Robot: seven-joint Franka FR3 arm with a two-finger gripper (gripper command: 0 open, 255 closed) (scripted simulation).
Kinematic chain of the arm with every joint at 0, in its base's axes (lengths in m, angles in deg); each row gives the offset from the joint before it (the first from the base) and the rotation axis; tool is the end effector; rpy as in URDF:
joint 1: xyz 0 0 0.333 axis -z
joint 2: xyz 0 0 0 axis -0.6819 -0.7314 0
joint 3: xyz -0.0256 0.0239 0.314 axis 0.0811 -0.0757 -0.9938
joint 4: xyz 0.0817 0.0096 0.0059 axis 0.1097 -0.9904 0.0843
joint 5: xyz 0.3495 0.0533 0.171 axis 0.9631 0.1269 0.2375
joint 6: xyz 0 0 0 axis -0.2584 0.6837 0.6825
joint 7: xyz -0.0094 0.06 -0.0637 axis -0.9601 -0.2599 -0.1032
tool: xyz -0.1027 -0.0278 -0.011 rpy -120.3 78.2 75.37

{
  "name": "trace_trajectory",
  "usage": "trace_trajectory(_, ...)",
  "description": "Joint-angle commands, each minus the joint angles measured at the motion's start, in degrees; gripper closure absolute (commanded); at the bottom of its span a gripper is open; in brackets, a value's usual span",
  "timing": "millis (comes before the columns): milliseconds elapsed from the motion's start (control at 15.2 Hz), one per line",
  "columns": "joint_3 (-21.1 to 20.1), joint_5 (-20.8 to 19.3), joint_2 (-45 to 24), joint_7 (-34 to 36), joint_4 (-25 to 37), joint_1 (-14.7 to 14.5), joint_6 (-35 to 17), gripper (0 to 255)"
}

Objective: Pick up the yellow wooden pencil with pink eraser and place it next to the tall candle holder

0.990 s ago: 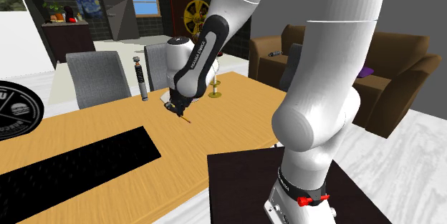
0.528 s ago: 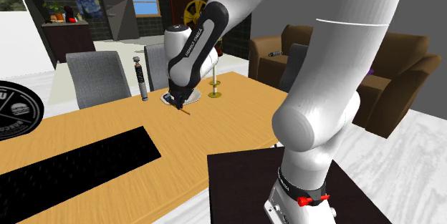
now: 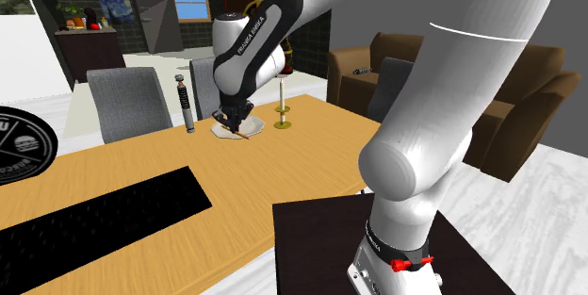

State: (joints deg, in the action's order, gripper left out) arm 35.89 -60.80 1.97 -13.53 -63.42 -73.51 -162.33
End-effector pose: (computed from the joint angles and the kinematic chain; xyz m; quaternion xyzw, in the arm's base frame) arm 0.3396 0.3363 0.3609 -0.9453 -0.2871 -0.1545 0.0080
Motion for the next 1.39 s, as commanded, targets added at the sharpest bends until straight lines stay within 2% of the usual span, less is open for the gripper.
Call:
trace_trajectory(0,0.2,1.0,1.0,-1.0,0.8,-0.2,1.7,255)
trace_trajectory(1320,1.8,6.0,9.1,-6.1,9.2,-1.9,17.9,255)
